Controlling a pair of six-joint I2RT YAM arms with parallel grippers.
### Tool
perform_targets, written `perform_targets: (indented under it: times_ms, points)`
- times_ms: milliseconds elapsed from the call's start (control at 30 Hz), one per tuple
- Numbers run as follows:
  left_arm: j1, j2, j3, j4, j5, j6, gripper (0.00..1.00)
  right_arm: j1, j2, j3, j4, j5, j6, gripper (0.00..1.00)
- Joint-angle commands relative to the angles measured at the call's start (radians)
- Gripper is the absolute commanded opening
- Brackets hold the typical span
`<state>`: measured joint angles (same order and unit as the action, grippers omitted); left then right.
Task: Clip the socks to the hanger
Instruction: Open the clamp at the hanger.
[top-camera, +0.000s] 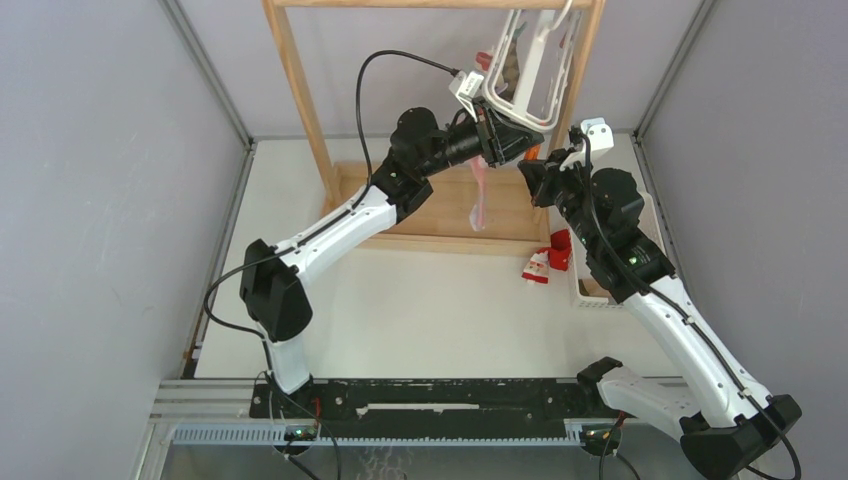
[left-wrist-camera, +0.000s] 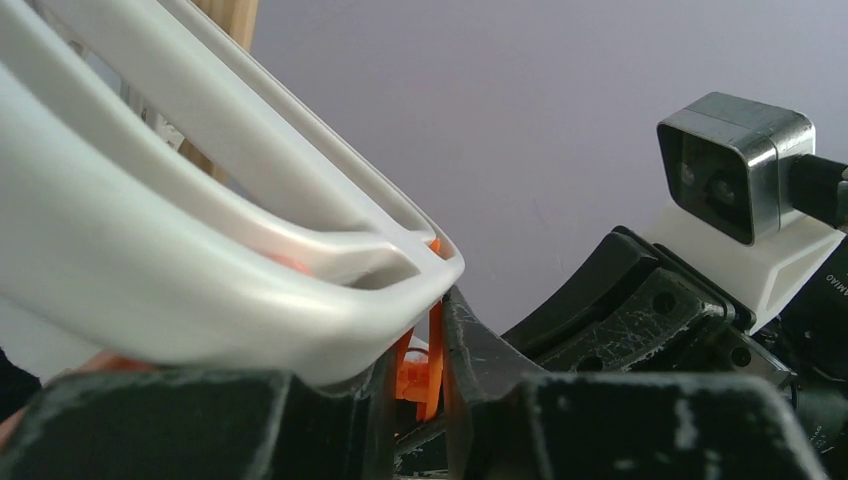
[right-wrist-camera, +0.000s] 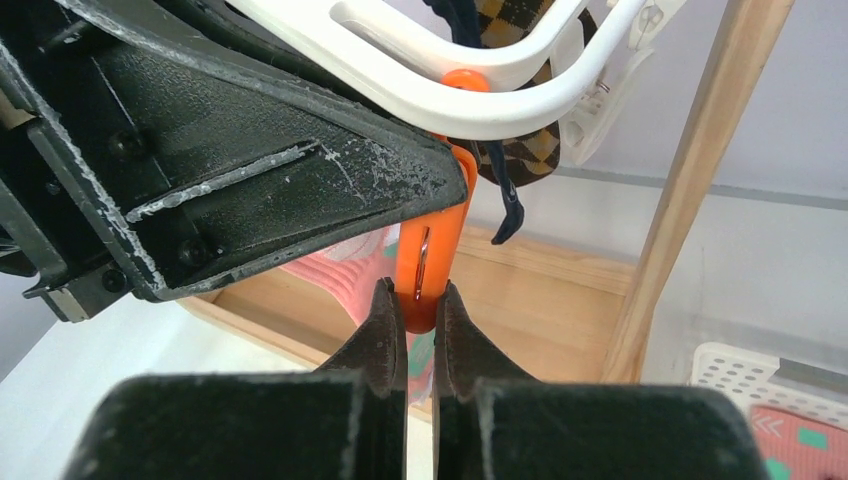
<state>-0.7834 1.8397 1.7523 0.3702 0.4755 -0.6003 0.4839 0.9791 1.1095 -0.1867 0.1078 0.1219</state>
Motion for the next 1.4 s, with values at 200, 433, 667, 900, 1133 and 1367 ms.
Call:
perform_targets:
  times_ms: [200, 433, 667, 900, 1133, 1367]
  points:
    - [-0.029, 0.005, 0.014, -0.016, 0.050, 0.013, 0.00, 0.003, -0.011, 0.006, -0.002, -0.062, 0.009, 0.00]
    - [-0.018, -0.035, -0.055, 0.018, 0.026, 0.006, 0.00, -0.016, -0.056, 0.006, -0.028, -0.035, -0.001, 0.00]
    - [-0.015, -0.048, -0.083, 0.043, 0.060, -0.014, 0.00, -0.056, -0.085, 0.006, -0.048, -0.039, -0.005, 0.00]
    - [-0.013, -0.072, -0.111, 0.047, 0.078, -0.002, 0.00, -0.082, -0.090, 0.006, -0.059, -0.042, -0.005, 0.00]
    - [-0.001, -0.079, -0.125, 0.048, 0.085, -0.002, 0.00, -0.111, -0.102, 0.006, -0.086, -0.039, -0.002, 0.00]
    - [0.011, -0.078, -0.123, 0.056, 0.093, -0.016, 0.00, -0.132, -0.109, 0.006, -0.106, -0.028, 0.002, 0.00]
